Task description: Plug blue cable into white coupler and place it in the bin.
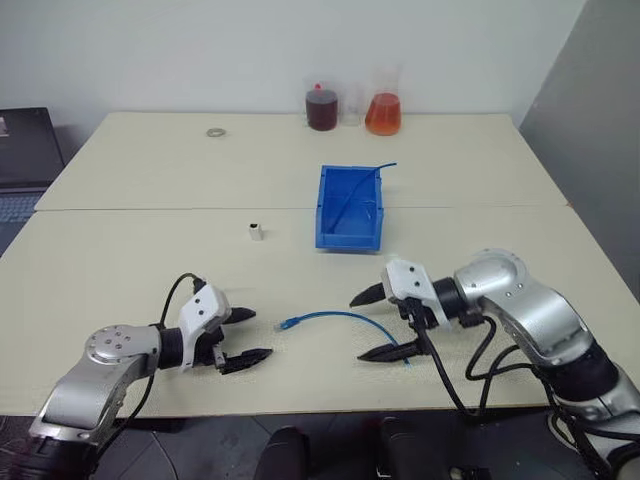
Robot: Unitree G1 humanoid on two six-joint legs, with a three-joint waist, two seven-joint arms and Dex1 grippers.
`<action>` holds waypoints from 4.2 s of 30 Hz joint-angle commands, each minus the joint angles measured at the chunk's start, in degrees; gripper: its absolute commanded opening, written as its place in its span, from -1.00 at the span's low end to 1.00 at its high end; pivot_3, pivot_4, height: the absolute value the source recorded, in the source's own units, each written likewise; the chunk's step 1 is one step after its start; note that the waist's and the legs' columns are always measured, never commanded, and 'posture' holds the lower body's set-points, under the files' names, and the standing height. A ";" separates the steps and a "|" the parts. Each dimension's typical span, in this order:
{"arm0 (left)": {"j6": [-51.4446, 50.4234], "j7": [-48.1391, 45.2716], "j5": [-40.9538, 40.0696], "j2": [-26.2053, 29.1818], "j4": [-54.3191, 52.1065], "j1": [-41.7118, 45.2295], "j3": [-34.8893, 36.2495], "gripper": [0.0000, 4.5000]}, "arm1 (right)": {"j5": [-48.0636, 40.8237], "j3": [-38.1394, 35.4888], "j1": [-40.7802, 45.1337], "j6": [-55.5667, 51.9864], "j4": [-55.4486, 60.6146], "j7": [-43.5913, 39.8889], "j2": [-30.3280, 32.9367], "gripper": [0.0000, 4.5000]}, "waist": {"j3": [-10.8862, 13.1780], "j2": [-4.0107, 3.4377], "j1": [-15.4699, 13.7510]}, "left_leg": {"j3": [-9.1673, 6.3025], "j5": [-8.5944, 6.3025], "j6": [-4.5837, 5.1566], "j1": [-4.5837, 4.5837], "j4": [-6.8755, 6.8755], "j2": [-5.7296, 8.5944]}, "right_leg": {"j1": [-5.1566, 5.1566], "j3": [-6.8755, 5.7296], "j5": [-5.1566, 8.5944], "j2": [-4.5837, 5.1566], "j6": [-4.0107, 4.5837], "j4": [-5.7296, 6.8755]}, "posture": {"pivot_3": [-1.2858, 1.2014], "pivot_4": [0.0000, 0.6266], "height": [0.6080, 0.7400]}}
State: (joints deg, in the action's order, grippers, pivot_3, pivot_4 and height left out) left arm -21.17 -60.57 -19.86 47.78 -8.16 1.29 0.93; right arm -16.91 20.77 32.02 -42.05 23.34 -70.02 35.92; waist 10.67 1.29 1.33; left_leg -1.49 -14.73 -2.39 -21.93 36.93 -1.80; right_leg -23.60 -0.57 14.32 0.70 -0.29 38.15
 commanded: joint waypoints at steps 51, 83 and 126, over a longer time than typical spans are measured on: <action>-22.45 -0.40 -14.42 -13.82 -5.73 22.62 -3.54 -0.89 | -24.16 -15.73 -13.54 -15.01 12.96 20.69 1.83 1.00 | -0.09 0.06 -0.86 | -0.07 0.01 0.01 -0.04 0.05 0.07 | 0.20 -0.03 -0.06 -0.03 -0.15 -0.20 | 0.03 -0.52 1.00; -31.54 -6.08 -27.12 -10.41 -4.85 23.79 -1.59 -0.89 | -40.42 -19.85 -5.05 -21.14 1.49 32.04 -11.09 1.00 | -0.08 0.06 0.22 | -0.04 0.01 0.01 -0.07 0.03 0.06 | 0.12 0.06 -0.06 -0.08 -0.14 -0.18 | 0.03 -0.52 1.00; -19.67 -9.18 -19.67 -6.92 -8.82 20.75 -5.96 0.04 | -37.09 -14.55 -2.35 -19.97 -1.54 24.36 -8.56 -0.95 | -0.07 0.06 0.24 | -0.04 0.00 0.01 -0.12 0.02 0.04 | 0.06 0.07 -0.06 -0.11 -0.14 -0.20 | 0.03 -0.52 1.00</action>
State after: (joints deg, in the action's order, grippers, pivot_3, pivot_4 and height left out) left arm -42.69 -69.34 -40.15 40.13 -15.16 22.44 -5.09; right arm -54.56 6.20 28.58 -63.65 20.43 -44.95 26.87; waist 10.60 1.35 1.56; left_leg -1.53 -14.72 -2.38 -22.05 36.95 -1.76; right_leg -23.53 -0.51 14.26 0.59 -0.44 37.96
